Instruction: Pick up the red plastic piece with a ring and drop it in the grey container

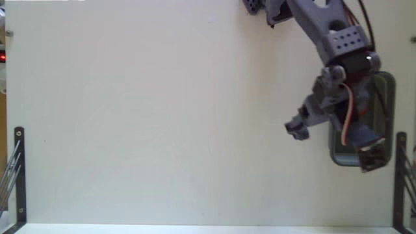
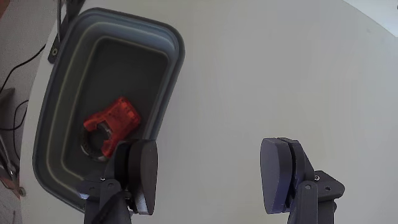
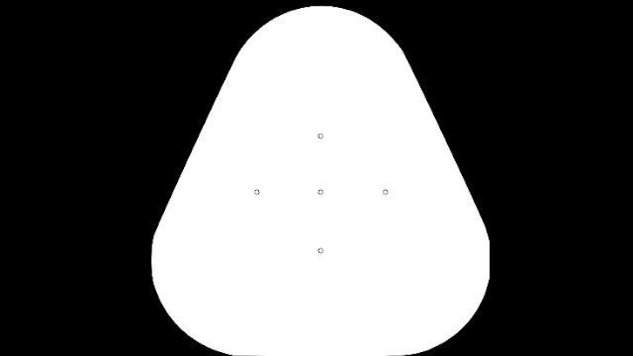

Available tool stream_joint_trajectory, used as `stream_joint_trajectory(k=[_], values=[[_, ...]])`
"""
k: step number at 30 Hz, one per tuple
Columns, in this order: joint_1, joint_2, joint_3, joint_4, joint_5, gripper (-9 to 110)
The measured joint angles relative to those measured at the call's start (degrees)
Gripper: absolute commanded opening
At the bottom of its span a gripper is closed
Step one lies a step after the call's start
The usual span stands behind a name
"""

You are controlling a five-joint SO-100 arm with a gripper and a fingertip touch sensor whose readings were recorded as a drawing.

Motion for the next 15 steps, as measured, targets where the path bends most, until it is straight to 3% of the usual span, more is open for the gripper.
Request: stream_joint_trajectory(k=[15], values=[[9.32, 12.83, 11.69, -0.09, 0.09, 110]])
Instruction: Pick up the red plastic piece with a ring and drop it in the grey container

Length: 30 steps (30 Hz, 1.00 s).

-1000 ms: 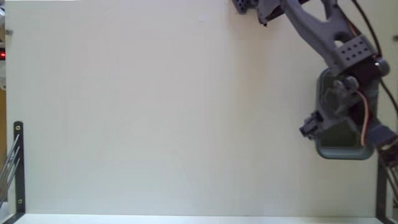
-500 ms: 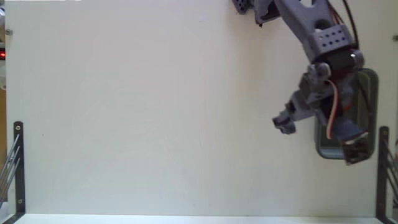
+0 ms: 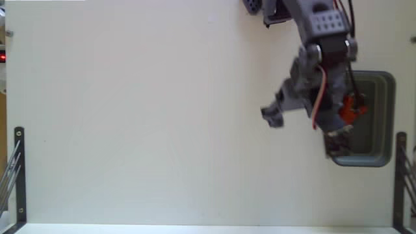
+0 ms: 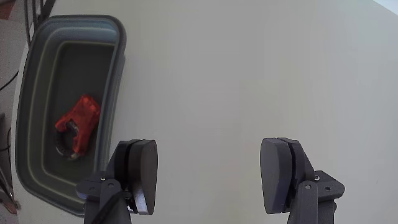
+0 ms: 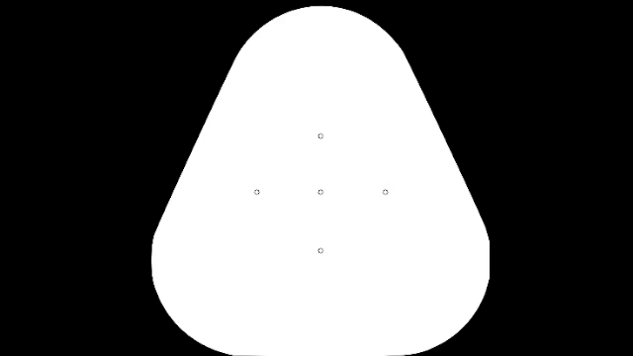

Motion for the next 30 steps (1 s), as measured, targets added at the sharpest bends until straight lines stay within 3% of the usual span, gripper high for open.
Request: stream_joint_trajectory(k=[30], values=[[9.84, 14.59, 13.45, 0.09, -0.18, 110]])
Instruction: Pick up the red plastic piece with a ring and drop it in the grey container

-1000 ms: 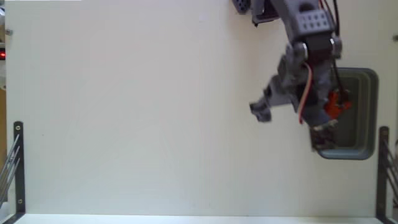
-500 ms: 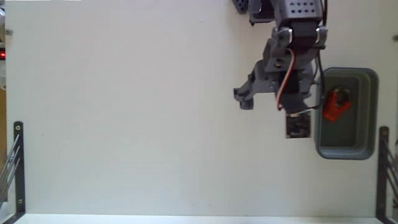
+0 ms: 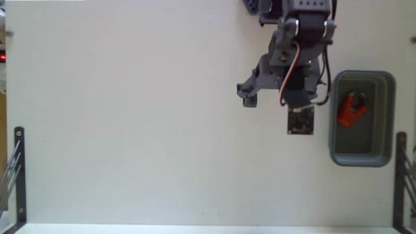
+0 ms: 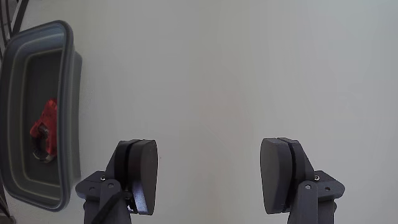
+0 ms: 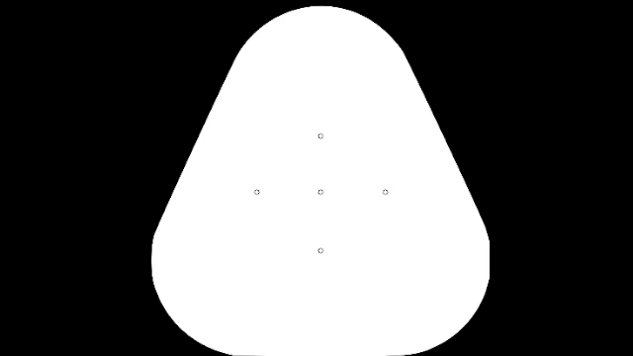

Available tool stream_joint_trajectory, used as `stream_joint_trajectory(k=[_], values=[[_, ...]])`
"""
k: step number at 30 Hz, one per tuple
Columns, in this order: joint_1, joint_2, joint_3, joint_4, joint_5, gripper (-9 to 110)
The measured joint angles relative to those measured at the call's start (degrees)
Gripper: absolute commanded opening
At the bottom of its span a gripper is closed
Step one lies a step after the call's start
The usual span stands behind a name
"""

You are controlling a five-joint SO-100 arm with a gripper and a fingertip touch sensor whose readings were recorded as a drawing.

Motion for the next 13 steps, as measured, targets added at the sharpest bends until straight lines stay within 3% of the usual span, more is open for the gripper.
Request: stream_joint_trajectory(k=[13], values=[[0.18, 0.26, 0.0, 0.0, 0.0, 110]])
